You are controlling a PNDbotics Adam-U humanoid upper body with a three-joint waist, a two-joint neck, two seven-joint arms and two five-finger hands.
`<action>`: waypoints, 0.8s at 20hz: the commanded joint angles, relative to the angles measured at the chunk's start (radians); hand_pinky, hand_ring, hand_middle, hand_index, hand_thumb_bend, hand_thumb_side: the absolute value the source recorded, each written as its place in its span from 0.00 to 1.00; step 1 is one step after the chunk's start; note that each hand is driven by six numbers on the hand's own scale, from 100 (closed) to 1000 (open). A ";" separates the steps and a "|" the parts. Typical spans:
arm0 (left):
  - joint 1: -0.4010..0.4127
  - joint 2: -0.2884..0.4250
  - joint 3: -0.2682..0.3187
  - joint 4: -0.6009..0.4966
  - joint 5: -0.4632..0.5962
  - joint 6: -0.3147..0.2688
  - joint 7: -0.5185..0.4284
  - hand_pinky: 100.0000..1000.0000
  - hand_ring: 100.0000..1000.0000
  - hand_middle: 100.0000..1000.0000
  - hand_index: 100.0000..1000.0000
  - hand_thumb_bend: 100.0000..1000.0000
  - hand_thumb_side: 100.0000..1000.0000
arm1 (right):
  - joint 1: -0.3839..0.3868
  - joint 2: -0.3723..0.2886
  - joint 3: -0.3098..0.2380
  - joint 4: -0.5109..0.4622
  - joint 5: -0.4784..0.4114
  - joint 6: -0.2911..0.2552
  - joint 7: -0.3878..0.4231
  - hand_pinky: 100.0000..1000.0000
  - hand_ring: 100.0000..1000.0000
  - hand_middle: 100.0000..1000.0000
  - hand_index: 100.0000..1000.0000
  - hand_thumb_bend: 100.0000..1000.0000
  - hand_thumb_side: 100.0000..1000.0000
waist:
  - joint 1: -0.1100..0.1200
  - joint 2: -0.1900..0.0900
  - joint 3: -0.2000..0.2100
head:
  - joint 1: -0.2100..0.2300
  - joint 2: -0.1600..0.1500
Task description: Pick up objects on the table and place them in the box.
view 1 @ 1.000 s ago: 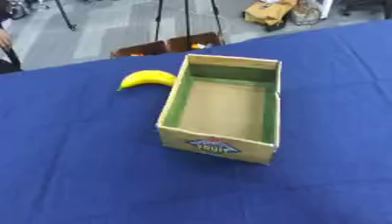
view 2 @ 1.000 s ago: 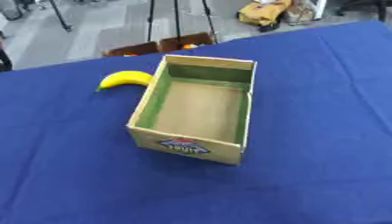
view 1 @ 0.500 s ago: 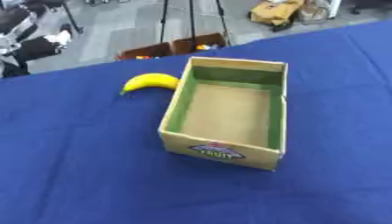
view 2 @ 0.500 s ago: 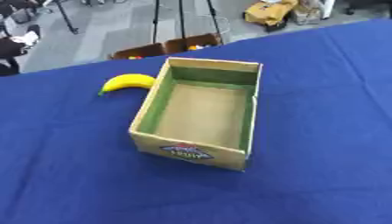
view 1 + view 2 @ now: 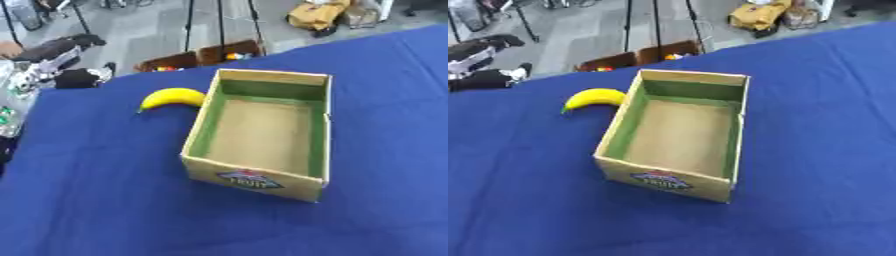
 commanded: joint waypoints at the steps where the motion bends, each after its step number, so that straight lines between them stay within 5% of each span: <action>1: -0.031 0.008 0.004 0.006 -0.028 -0.007 -0.034 1.00 1.00 1.00 1.00 0.28 0.77 | -0.023 -0.022 0.000 -0.015 -0.011 -0.002 0.006 0.70 0.85 0.77 0.90 0.00 1.00 | -0.004 -0.014 -0.004 | 0.010 -0.017; 7: -0.045 -0.013 0.003 0.007 -0.090 -0.014 -0.049 1.00 1.00 1.00 1.00 0.29 0.61 | -0.026 -0.024 0.002 -0.015 -0.015 -0.002 0.007 0.70 0.85 0.77 0.90 0.00 1.00 | 0.002 -0.001 -0.016 | 0.019 -0.025; 16: -0.052 -0.038 -0.002 0.003 -0.148 -0.055 -0.014 1.00 1.00 1.00 1.00 0.29 0.59 | -0.033 -0.026 0.004 -0.015 -0.018 -0.002 0.009 0.70 0.85 0.76 0.90 0.00 1.00 | 0.009 0.012 -0.025 | 0.028 -0.035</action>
